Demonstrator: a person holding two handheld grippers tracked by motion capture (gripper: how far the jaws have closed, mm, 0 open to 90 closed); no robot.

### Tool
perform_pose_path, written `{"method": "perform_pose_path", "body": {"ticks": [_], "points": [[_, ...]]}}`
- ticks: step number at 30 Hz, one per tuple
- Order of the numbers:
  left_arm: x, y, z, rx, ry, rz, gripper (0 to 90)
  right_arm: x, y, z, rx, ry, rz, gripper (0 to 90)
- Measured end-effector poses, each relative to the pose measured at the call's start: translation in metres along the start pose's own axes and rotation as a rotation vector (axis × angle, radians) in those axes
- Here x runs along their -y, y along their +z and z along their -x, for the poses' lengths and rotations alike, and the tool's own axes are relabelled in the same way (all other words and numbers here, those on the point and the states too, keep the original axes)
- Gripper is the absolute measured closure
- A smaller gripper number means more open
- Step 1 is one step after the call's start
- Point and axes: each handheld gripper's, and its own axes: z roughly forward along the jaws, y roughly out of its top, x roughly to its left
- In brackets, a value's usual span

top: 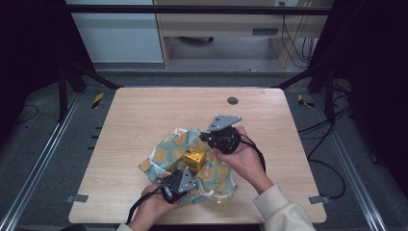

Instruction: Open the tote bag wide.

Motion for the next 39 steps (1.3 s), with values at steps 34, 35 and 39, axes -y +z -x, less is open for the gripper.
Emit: {"method": "perform_pose_path", "body": {"ticks": [34,35,39], "points": [[0.016,-0.013,-0.002,-0.015,0.043,-0.035,89.8,0.057,0.087,0.108,0.121,0.296,-0.178,90.0],[0.016,-0.012,-0.002,-0.017,0.042,-0.035,89.8,0.057,0.087,0.108,0.121,0.296,-0.178,90.0],[0.016,-0.012,-0.001,-0.014,0.046,-0.043,89.8,0.061,0.091,0.112,0.147,0.288,-0.216,90.0]]}}
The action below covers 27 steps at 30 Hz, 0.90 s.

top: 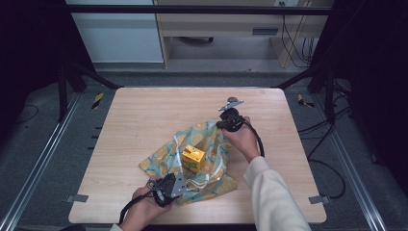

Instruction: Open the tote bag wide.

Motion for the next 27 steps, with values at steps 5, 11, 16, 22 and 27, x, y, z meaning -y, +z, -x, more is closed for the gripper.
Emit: {"method": "perform_pose_path", "body": {"ticks": [5,11,16,22,27], "points": [[0.0,0.0,0.0,0.003,-0.001,-0.001,89.8,0.0,0.006,0.007,0.022,0.009,-0.028,90.0],[0.001,-0.002,0.001,-0.002,0.002,-0.003,89.8,0.002,0.011,0.012,0.035,0.021,-0.033,90.0],[0.001,-0.003,0.001,-0.02,-0.013,0.005,89.6,0.003,0.006,0.011,0.046,0.031,-0.024,85.5],[-0.002,-0.014,-0.002,-0.083,-0.069,0.068,59.4,-0.006,-0.019,-0.007,0.066,-0.045,0.03,46.8],[-0.006,-0.025,-0.004,-0.112,-0.129,0.135,33.2,-0.006,-0.055,-0.027,0.072,-0.105,0.087,30.6]]}}
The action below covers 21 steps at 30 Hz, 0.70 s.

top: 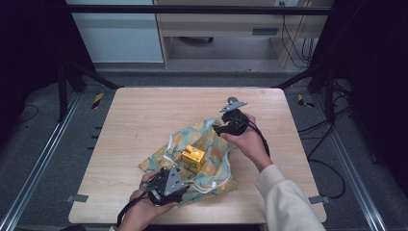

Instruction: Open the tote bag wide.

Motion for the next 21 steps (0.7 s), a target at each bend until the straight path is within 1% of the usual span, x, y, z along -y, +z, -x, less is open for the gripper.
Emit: {"method": "perform_pose_path", "body": {"ticks": [2,3,5,7,8,9,10,11,12,13,14,15,17,18,19,20,21], "points": [[-0.002,-0.004,-0.001,0.001,-0.018,0.016,29.2,0.002,-0.009,-0.004,0.0,-0.016,0.0,27.3],[-0.003,-0.007,-0.002,0.002,-0.025,0.023,28.1,0.003,-0.013,-0.005,-0.004,-0.016,-0.001,27.0],[-0.007,-0.014,-0.005,-0.015,-0.039,0.037,24.5,0.008,-0.024,-0.009,-0.001,-0.015,0.017,26.6],[-0.01,-0.018,-0.008,-0.005,-0.052,0.039,20.9,0.012,-0.033,-0.011,-0.01,-0.018,0.023,25.8],[-0.012,-0.02,-0.009,0.004,-0.052,0.034,19.1,0.015,-0.036,-0.012,-0.011,-0.02,0.031,25.8],[-0.014,-0.023,-0.01,0.0,-0.06,0.045,17.9,0.017,-0.04,-0.014,-0.016,-0.021,0.032,25.8],[-0.016,-0.026,-0.011,-0.005,-0.058,0.05,17.2,0.019,-0.044,-0.015,-0.017,-0.012,0.036,25.9],[-0.017,-0.027,-0.011,-0.005,-0.056,0.045,15.9,0.02,-0.047,-0.017,-0.02,-0.01,0.042,26.0],[-0.017,-0.029,-0.01,0.003,-0.048,0.03,14.4,0.023,-0.052,-0.022,-0.032,-0.007,0.048,26.3],[-0.017,-0.029,-0.01,0.003,-0.048,0.03,14.4,0.023,-0.052,-0.022,-0.032,-0.007,0.048,26.3],[-0.016,-0.031,-0.011,0.0,-0.052,0.033,14.1,0.026,-0.055,-0.026,-0.04,-0.021,0.047,26.5],[-0.015,-0.032,-0.011,-0.005,-0.055,0.039,14.1,0.026,-0.055,-0.026,-0.04,-0.021,0.047,26.5],[-0.013,-0.036,-0.014,-0.002,-0.066,0.039,13.7,0.029,-0.057,-0.031,-0.054,-0.027,0.049,26.8],[-0.012,-0.037,-0.015,-0.006,-0.082,0.05,13.6,0.03,-0.058,-0.033,-0.055,-0.035,0.046,26.8],[-0.012,-0.039,-0.018,-0.014,-0.086,0.052,13.6,0.032,-0.06,-0.035,-0.054,-0.036,0.043,26.8],[-0.012,-0.041,-0.024,-0.027,-0.099,0.058,14.2,0.035,-0.061,-0.037,-0.045,-0.032,0.045,26.4],[-0.012,-0.041,-0.024,-0.027,-0.099,0.058,14.4,0.035,-0.061,-0.037,-0.045,-0.032,0.045,26.4]]}}
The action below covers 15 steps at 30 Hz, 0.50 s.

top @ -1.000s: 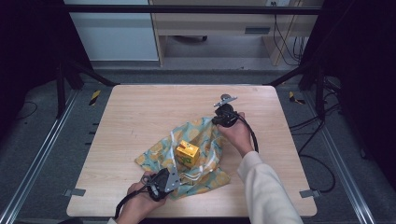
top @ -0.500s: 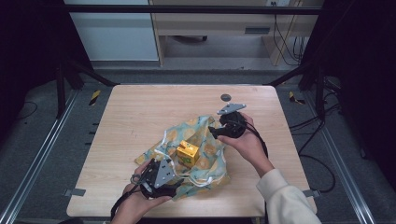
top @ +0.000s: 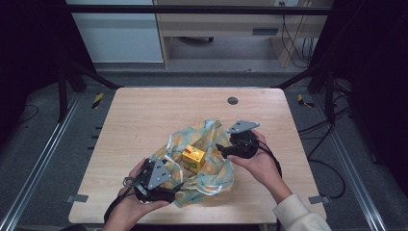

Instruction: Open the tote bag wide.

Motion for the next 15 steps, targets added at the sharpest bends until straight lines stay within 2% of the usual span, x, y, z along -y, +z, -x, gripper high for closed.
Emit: {"method": "perform_pose_path", "body": {"ticks": [2,4,5,7,8,10,12,13,15], "points": [[-0.003,0.001,-0.008,-0.022,-0.029,0.009,14.6,0.004,0.0,-0.004,0.005,-0.007,-0.014,25.8],[-0.007,0.004,-0.017,-0.079,-0.033,0.003,15.9,0.009,0.0,-0.015,-0.017,-0.019,-0.019,25.9],[-0.009,0.006,-0.021,-0.108,-0.031,0.006,15.9,0.009,0.0,-0.015,-0.017,-0.019,-0.019,25.9],[-0.012,0.011,-0.031,-0.143,-0.058,0.012,16.4,0.011,0.002,-0.022,-0.038,-0.032,-0.029,26.0],[-0.012,0.015,-0.038,-0.15,-0.074,0.007,15.8,0.015,0.006,-0.028,-0.06,-0.038,-0.041,25.9],[-0.012,0.022,-0.047,-0.16,-0.089,-0.02,14.9,0.018,0.01,-0.032,-0.075,-0.04,-0.053,24.6],[-0.008,0.033,-0.054,-0.139,-0.117,-0.04,14.6,0.02,0.013,-0.034,-0.078,-0.039,-0.059,23.7],[-0.006,0.039,-0.057,-0.141,-0.116,-0.046,14.6,0.024,0.019,-0.038,-0.089,-0.03,-0.069,21.4],[0.001,0.049,-0.059,-0.138,-0.116,-0.092,14.6,0.027,0.022,-0.04,-0.093,-0.028,-0.079,20.8]]}}
